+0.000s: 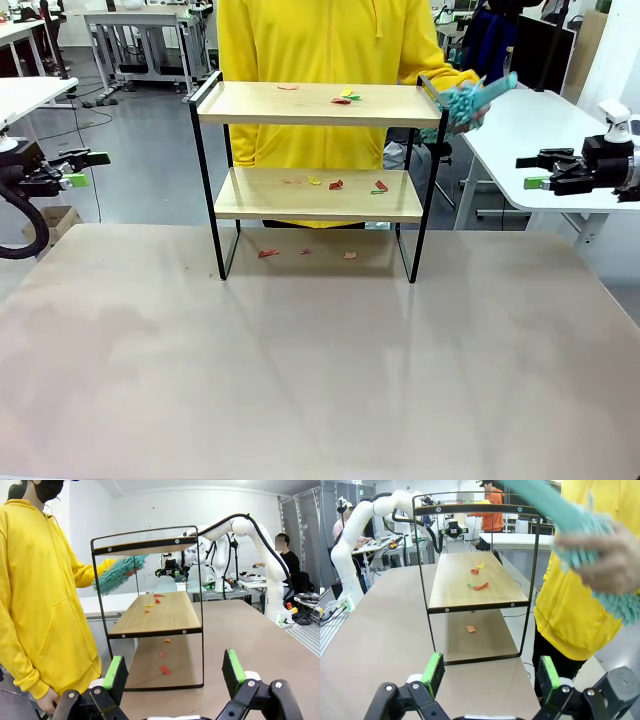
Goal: Clean the shelf.
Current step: Pick up the Duster handed by the human.
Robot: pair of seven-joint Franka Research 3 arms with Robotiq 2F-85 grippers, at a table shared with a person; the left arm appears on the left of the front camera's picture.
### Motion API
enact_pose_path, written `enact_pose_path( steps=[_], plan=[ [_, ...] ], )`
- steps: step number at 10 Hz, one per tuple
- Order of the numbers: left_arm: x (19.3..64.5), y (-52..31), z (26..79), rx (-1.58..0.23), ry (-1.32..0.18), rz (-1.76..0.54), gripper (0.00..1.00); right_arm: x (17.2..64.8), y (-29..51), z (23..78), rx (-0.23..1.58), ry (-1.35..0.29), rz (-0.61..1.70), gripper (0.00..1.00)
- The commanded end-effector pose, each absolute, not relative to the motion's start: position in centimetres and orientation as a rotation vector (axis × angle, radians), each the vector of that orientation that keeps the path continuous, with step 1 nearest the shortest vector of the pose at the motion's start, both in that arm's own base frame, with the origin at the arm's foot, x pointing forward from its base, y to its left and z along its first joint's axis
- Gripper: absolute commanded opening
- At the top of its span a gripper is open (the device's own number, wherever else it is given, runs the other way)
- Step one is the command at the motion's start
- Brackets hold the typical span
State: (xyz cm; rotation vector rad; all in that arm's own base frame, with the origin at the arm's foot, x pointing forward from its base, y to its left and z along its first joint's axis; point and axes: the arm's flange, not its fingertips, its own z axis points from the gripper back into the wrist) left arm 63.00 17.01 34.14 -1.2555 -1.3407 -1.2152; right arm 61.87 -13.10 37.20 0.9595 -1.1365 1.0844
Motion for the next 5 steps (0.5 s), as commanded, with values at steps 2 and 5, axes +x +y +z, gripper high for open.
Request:
enact_pose_path(
  steps=[2, 5],
  plan=[
    [63.06, 17.03, 34.33, -1.246, -1.340, -1.218, 1.00, 61.94, -13.12, 37.52, 0.955, -1.142, 1.088, 1.00],
    [63.06, 17.03, 34.33, -1.246, -1.340, -1.218, 1.00, 61.94, -13.12, 37.52, 0.955, -1.142, 1.088, 1.00]
  ],
)
